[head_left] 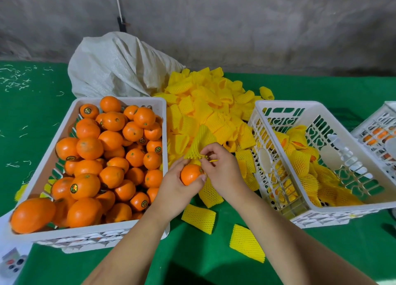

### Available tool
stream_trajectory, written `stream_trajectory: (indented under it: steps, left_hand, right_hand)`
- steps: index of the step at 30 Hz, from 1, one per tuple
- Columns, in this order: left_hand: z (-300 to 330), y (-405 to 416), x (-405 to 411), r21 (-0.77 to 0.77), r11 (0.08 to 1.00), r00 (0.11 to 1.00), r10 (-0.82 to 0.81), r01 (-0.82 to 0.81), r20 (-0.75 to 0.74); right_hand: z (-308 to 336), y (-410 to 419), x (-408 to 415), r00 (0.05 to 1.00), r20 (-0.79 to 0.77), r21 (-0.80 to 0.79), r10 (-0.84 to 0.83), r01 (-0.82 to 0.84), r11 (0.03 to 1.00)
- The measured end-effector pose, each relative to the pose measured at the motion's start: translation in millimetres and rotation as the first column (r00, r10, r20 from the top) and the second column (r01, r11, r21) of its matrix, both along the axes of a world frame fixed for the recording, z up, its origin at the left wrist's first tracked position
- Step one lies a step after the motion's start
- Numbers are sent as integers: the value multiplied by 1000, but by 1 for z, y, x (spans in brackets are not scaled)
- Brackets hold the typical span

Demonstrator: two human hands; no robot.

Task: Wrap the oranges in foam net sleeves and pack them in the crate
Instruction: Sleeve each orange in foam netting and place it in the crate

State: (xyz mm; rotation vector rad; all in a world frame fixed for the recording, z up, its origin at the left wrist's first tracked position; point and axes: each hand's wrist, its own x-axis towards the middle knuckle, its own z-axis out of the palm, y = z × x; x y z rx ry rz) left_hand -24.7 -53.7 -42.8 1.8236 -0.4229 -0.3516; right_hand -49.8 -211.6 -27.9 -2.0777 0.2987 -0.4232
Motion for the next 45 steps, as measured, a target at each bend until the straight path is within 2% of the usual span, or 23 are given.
stream_trajectory:
  steps: [4, 8, 12, 15, 18, 21, 24, 29, 31, 33, 35, 39, 41, 45]
  left_hand:
    - [0, -9, -1, -6, 989, 989, 149, -149, -1]
    - [-1, -10, 0, -179, 943, 959, 270, -281, -86]
    - [-4, -6, 6, -236, 947, 976, 205, -218, -77]
    - [-7, -2, 9, -382, 890, 962, 183, -249, -202]
    - [-9, 5, 10, -481, 817, 924, 151, -316, -351]
    - [-7, 11, 12, -559, 779, 924, 65, -283, -377]
    - [-4, 14, 15, -555, 790, 905, -2, -259, -425]
    - [-15, 20, 18, -392, 871, 839, 41, -296, -543]
    - [-6, 13, 17, -450, 862, 874, -17, -233, -486]
    - [-3, 11, 16, -525, 839, 926, -74, -143, -371]
    - [-4, 9, 16, -538, 836, 939, -92, -108, -332]
    - [-11, 11, 16, -524, 838, 941, -42, -149, -335]
    - [-14, 12, 13, -494, 856, 949, -18, -148, -316]
    - [-13, 9, 8, -427, 883, 973, 114, -192, -200]
  right_hand:
    - [6, -3, -13, 999, 39, -5, 32, -32, 999]
    - [3, -1, -29, 995, 21, -142, 94, -90, 986]
    - [6, 13, -36, 970, 133, -289, 203, -158, 944]
    - [4, 15, -34, 957, 190, -405, 217, -125, 906]
    - [-2, 21, -34, 958, 164, -503, 237, -125, 855]
    - [-10, 33, -33, 963, 149, -494, 226, -126, 861]
    - [-14, 40, -28, 972, 145, -472, 184, -96, 876]
    - [-14, 46, -23, 972, 153, -529, 177, -71, 846]
    - [-13, 42, -18, 977, 131, -515, 166, -76, 854]
    - [-13, 37, -14, 978, 97, -424, 182, -125, 897]
    - [-11, 32, -13, 981, 54, -384, 188, -153, 910]
    - [-8, 23, -18, 983, 143, -523, 111, -20, 852]
    - [-7, 21, -20, 981, 189, -499, 50, 52, 865]
    - [-6, 18, -24, 983, 177, -372, 39, 30, 928]
